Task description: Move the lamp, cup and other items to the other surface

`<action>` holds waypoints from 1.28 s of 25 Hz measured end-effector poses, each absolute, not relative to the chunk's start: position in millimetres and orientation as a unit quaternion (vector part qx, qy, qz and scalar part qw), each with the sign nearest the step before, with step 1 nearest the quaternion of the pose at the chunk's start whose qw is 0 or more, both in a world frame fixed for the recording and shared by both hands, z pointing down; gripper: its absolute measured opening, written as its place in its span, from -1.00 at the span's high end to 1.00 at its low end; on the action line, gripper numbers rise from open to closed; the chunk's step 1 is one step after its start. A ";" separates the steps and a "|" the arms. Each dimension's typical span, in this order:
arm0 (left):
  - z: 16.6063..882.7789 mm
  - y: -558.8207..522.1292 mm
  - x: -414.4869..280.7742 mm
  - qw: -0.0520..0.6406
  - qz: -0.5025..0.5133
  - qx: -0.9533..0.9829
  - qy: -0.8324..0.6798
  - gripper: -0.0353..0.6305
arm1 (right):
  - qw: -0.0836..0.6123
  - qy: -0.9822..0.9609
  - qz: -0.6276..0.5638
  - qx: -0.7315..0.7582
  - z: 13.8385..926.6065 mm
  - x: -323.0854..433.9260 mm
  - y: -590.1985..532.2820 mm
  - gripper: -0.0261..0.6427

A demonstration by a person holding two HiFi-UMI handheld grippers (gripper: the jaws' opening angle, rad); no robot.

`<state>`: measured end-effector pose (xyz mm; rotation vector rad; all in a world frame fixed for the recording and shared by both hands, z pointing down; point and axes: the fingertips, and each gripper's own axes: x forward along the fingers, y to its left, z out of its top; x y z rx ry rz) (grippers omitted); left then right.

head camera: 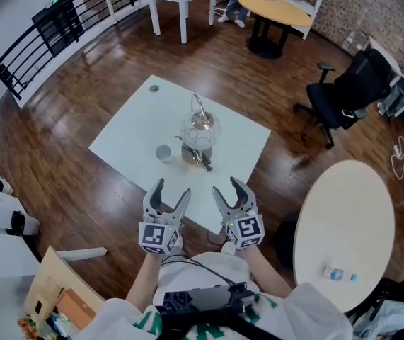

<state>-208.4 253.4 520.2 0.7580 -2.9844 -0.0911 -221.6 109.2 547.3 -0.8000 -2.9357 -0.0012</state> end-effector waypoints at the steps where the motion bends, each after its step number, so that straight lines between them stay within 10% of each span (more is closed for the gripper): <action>1: 521.9 256.9 -209.7 0.033 -0.029 0.243 -0.969 -0.11 | 0.056 -0.963 0.006 -0.264 555.4 -226.4 111.6 0.18; 32: 582.7 375.7 -225.2 0.141 0.007 0.184 -0.973 -0.11 | 0.253 -0.942 -0.106 -0.194 787.4 -440.1 179.5 0.38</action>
